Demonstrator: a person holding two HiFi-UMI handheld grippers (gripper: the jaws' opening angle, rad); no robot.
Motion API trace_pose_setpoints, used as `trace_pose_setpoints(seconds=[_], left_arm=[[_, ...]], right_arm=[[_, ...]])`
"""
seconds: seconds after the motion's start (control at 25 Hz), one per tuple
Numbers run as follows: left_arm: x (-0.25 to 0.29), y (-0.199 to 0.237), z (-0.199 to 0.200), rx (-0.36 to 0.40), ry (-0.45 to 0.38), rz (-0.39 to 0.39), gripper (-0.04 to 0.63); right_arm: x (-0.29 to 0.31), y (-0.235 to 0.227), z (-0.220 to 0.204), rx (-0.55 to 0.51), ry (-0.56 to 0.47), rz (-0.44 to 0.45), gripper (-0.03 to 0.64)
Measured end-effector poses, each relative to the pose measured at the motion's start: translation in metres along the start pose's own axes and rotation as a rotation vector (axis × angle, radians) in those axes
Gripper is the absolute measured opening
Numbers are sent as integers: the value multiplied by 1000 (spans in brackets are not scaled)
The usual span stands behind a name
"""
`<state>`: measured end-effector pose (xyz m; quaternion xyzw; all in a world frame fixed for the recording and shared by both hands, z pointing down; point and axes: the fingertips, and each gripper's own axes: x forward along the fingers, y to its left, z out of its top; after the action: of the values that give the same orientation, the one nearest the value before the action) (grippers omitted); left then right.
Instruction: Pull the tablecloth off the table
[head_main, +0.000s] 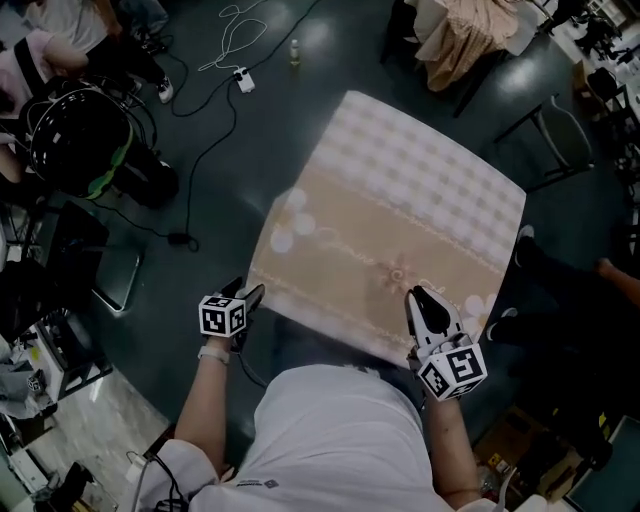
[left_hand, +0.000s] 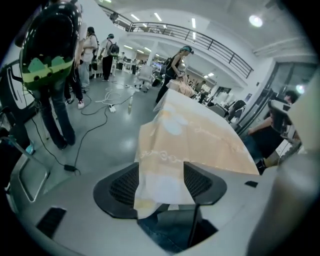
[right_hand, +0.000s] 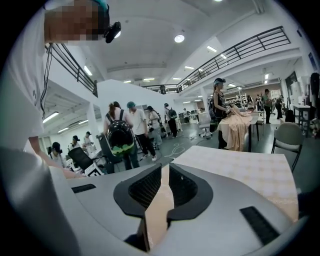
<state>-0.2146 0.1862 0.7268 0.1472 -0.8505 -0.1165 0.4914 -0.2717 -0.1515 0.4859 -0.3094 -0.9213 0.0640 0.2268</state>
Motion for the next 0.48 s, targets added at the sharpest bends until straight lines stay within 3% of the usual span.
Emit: trace_pose_setpoints(seconds=[0.48], left_arm=[[31,-1,-8,-28,113,-167,264]], right_arm=[[21,5,10,90,-24,-64,29]])
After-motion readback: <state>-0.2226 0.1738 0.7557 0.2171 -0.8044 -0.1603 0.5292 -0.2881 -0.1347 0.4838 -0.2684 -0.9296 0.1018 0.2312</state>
